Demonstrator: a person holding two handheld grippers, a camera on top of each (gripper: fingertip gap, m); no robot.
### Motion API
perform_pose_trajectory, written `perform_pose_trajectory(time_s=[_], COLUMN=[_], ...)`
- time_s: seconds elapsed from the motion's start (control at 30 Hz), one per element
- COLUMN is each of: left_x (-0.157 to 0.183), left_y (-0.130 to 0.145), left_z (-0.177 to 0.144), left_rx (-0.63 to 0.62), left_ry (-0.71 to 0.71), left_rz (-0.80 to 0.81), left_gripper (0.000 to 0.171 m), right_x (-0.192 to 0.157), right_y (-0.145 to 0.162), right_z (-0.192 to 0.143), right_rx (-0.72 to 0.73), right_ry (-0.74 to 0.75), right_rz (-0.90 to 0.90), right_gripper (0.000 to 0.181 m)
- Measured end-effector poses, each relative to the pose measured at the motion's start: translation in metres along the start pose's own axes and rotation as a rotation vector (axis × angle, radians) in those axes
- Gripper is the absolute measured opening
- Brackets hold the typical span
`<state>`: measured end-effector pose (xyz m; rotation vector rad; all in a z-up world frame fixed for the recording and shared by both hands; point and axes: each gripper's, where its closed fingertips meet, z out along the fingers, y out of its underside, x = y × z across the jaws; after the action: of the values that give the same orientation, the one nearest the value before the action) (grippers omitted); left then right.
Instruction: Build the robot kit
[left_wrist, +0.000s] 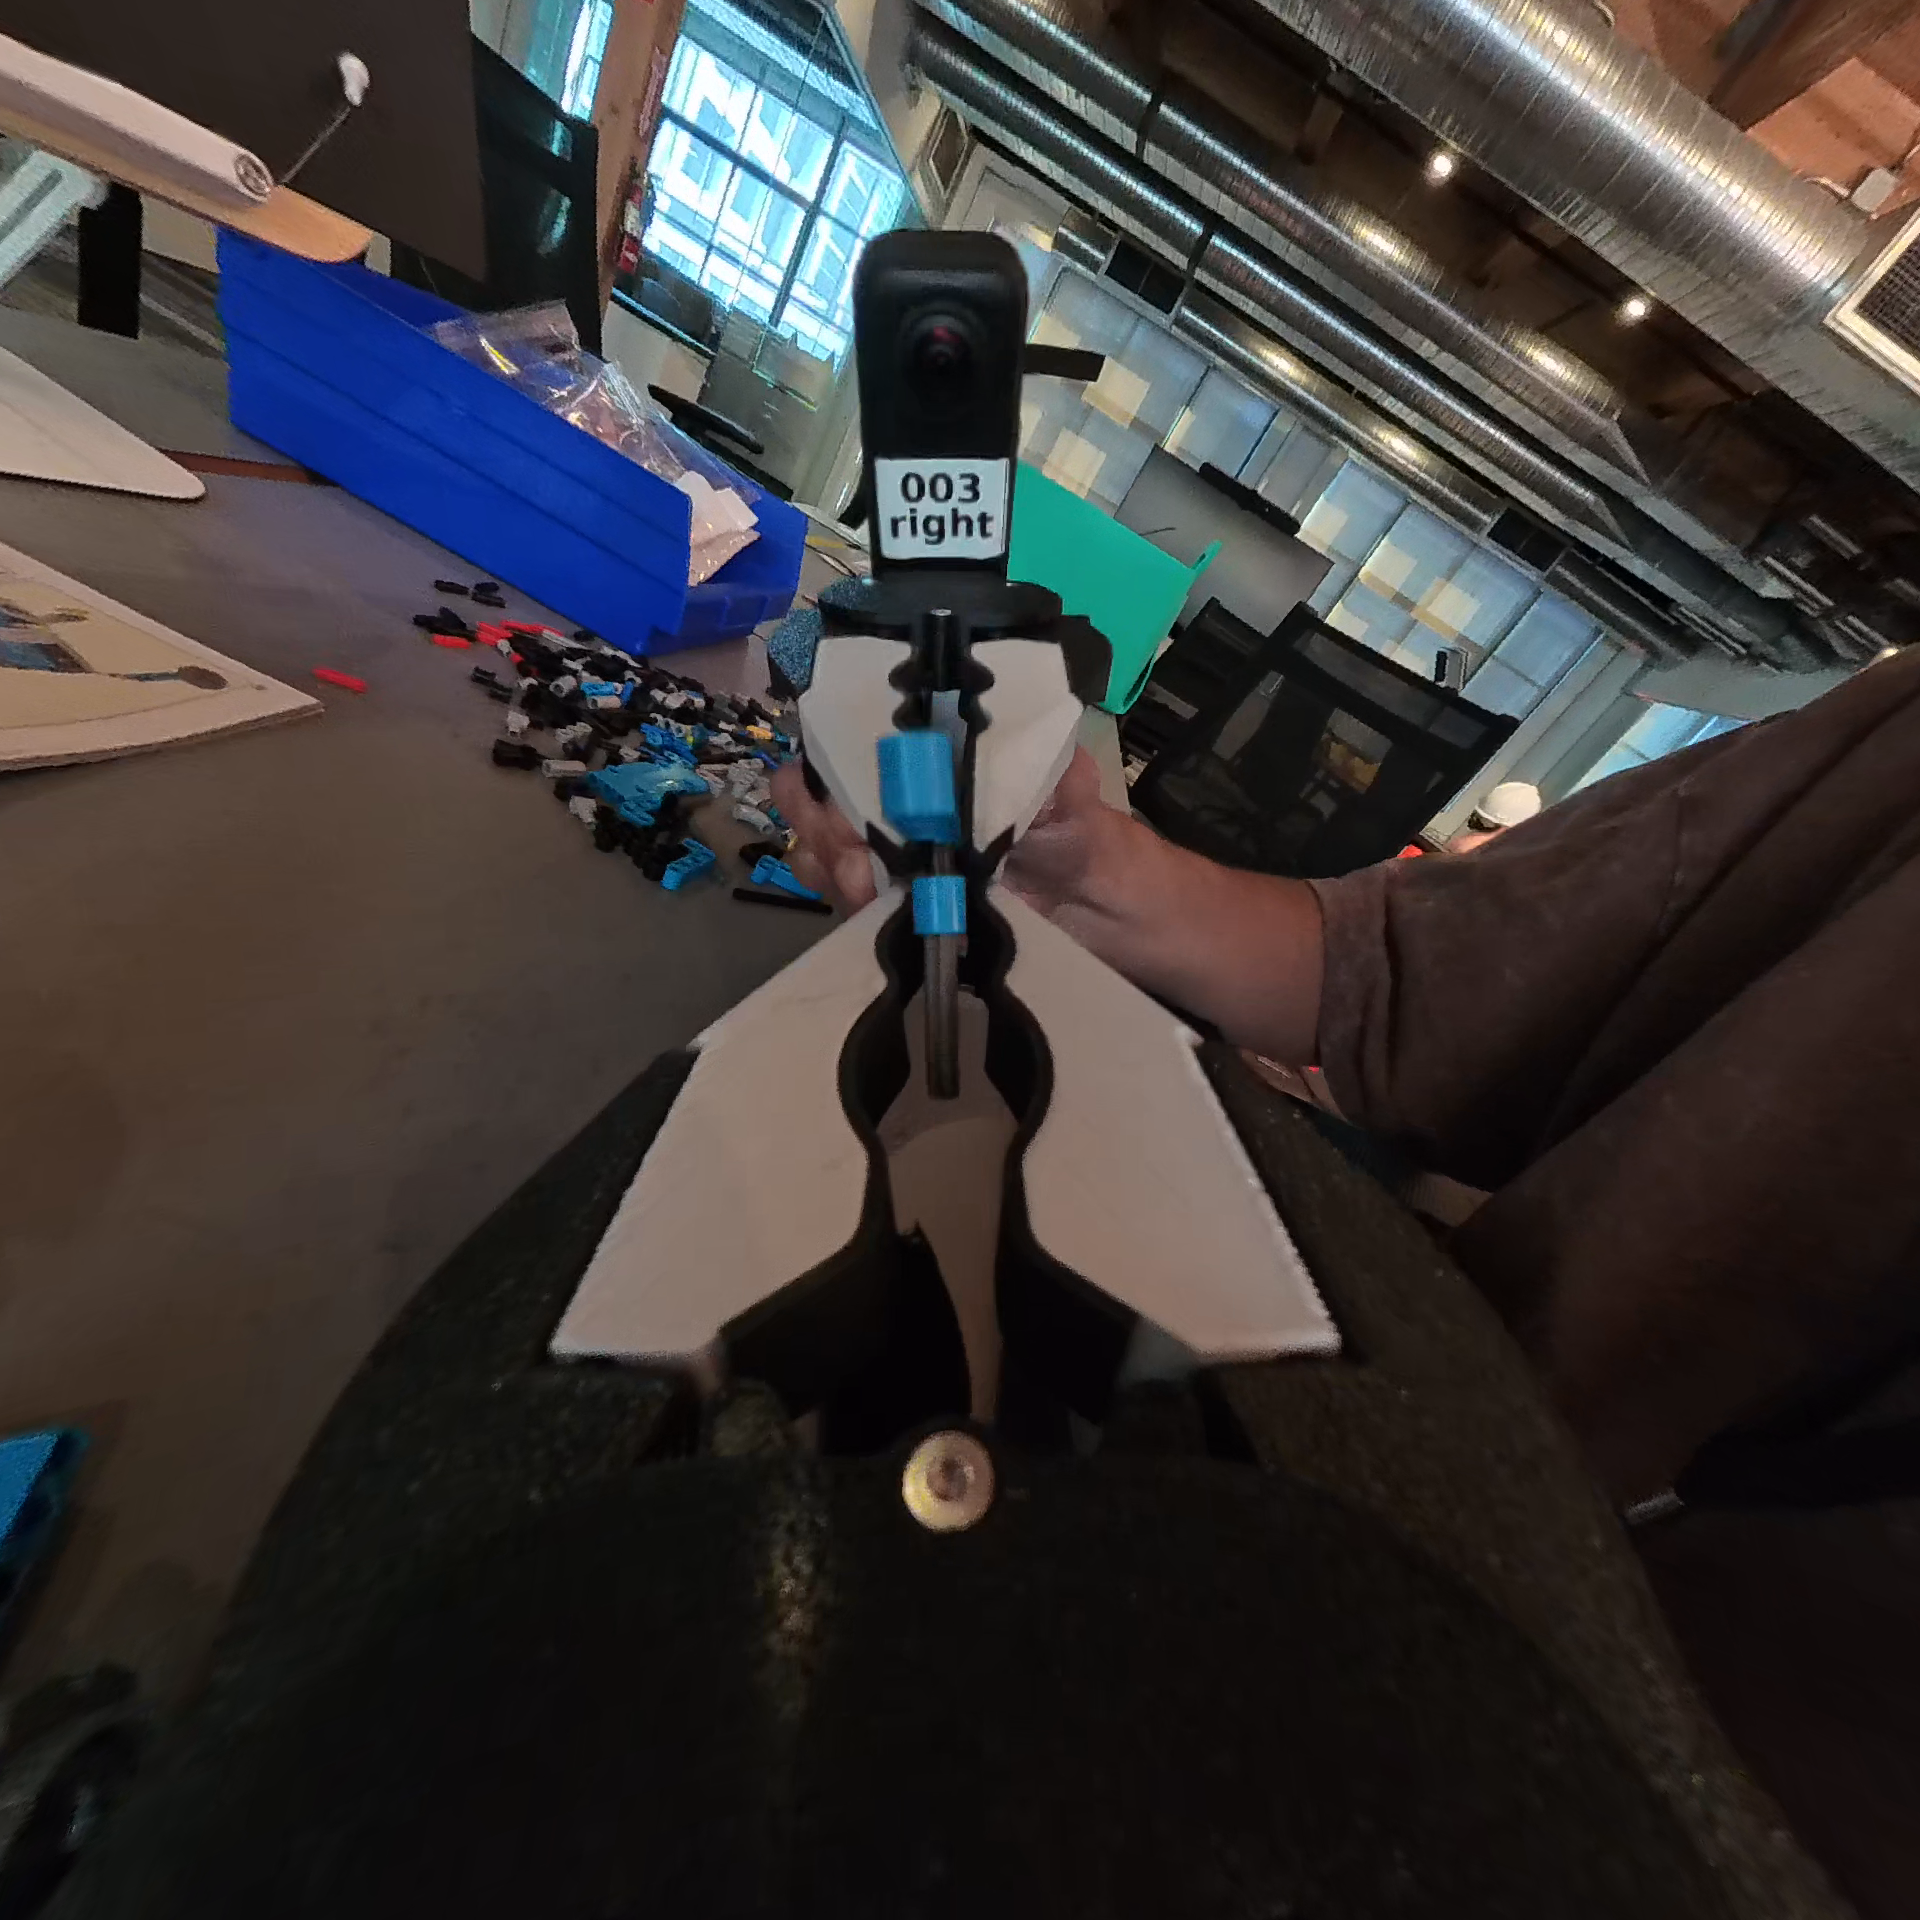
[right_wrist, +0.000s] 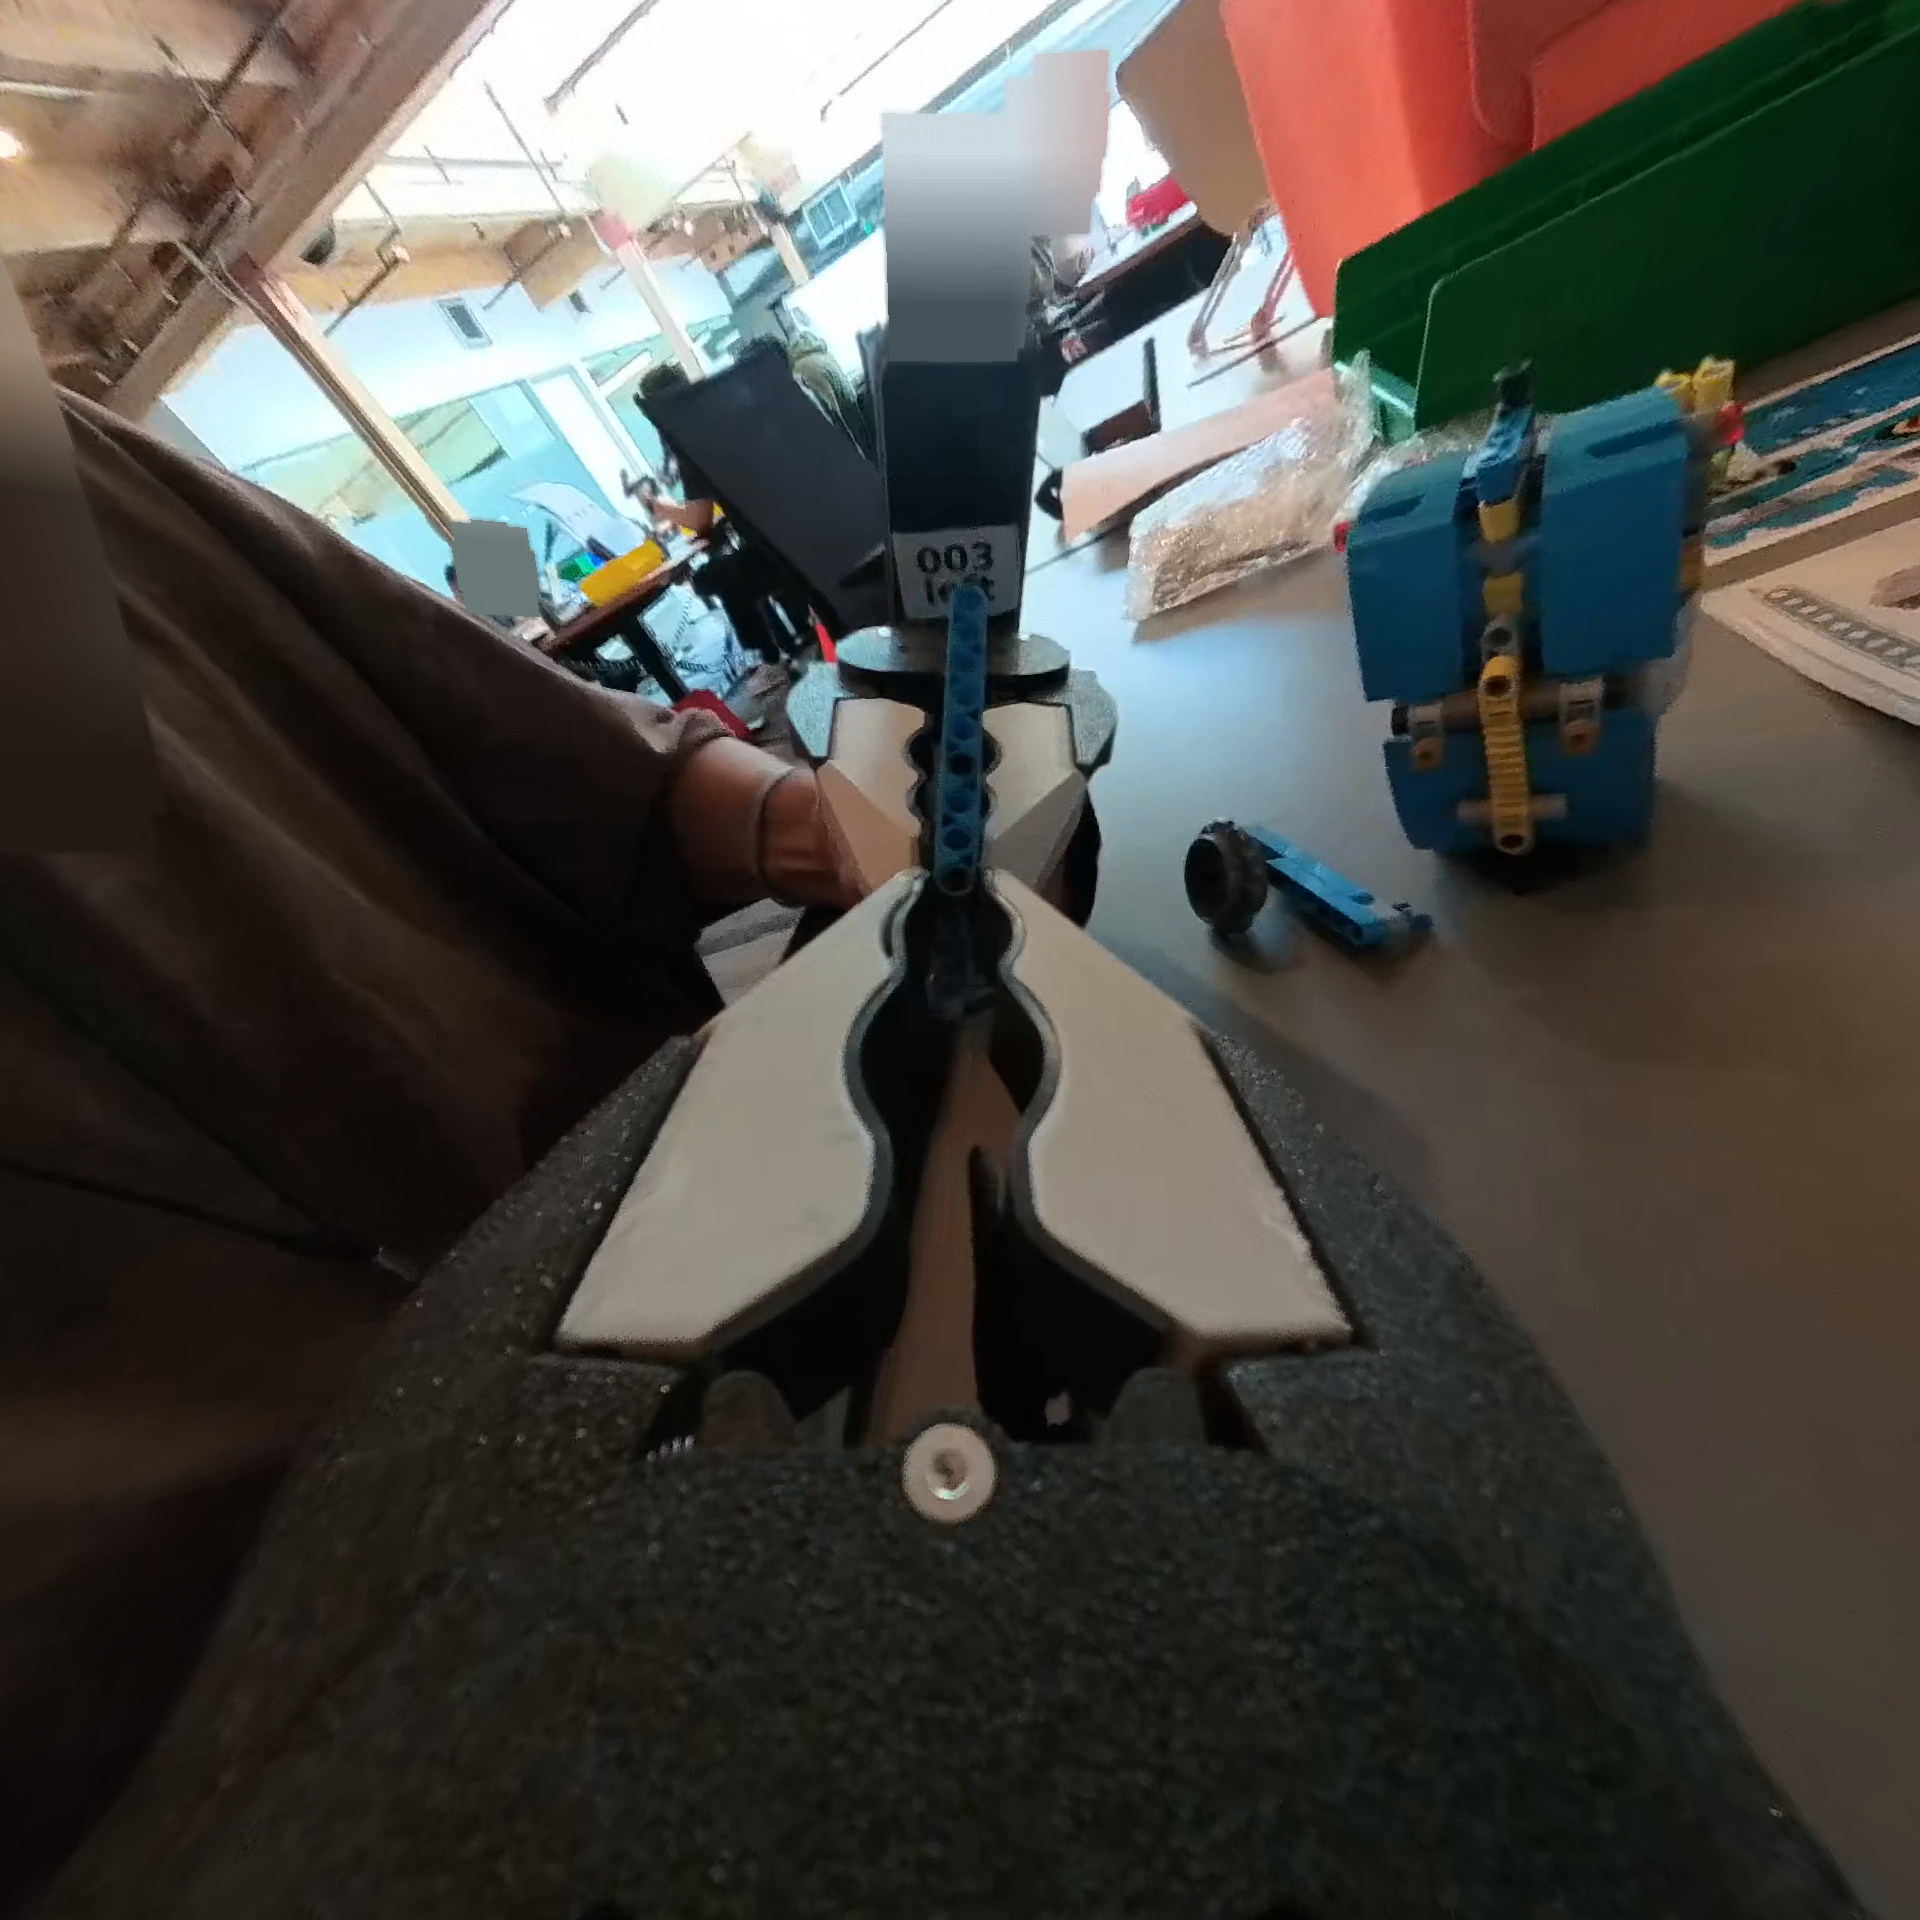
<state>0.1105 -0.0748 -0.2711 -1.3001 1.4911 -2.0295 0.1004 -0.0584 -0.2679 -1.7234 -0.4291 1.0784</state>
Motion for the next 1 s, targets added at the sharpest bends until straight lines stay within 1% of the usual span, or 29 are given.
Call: perform_pose_trajectory(time_s=[0.07,0.17,0.27,0.33,0.4,0.5,0.57,0.7,0.77,0.8,0.9,0.97,1.0], left_x=[-0.002,0.002,-0.008,-0.009,-0.009,-0.012,-0.012,-0.012,-0.013,-0.012,-0.009,-0.009,-0.009], left_y=[0.002,0.006,0.006,0.006,0.005,-0.002,-0.004,0.002,0.006,0.009,0.017,0.019,0.020], left_z=[-0.001,0.002,0.002,0.003,0.002,-0.003,-0.005,-0.002,0.000,0.001,0.007,0.008,0.009], left_rx=[-0.011,-0.045,-0.040,-0.038,-0.034,0.011,0.021,-0.013,-0.036,-0.051,-0.101,-0.116,-0.117], left_ry=[-0.017,-0.008,-0.022,-0.030,-0.026,-0.020,-0.003,-0.020,-0.023,-0.022,-0.012,-0.017,-0.017], left_rz=[0.011,0.039,-0.034,-0.037,-0.049,-0.098,-0.116,-0.099,-0.092,-0.087,-0.066,-0.051,-0.047], left_gripper=[0.006,0.006,0.007,0.008,0.014,0.020,0.007,0.006,0.007,0.007,0.007,0.007,0.007], right_x=[0.002,-0.004,0.007,0.008,0.010,0.012,0.012,0.010,0.009,0.008,0.008,0.010,0.009], right_y=[0.001,0.007,0.006,0.004,0.003,0.005,0.006,0.011,0.008,0.005,0.005,0.007,0.008], right_z=[0.002,-0.001,-0.002,-0.004,-0.006,-0.008,-0.009,-0.011,-0.013,-0.014,-0.012,-0.011,-0.011], right_rx=[-0.007,-0.040,-0.028,-0.016,0.005,0.001,-0.002,-0.026,-0.018,-0.003,-0.025,-0.042,-0.048], right_ry=[0.000,-0.039,-0.001,-0.004,-0.004,0.003,-0.003,-0.016,-0.015,-0.017,0.000,0.015,0.012], right_rz=[0.016,0.035,0.075,0.081,0.098,0.103,0.113,0.114,0.095,0.086,0.056,0.046,0.045], right_gripper=[0.008,0.008,0.007,0.007,0.007,0.008,0.007,0.007,0.022,0.025,0.020,0.008,0.007])
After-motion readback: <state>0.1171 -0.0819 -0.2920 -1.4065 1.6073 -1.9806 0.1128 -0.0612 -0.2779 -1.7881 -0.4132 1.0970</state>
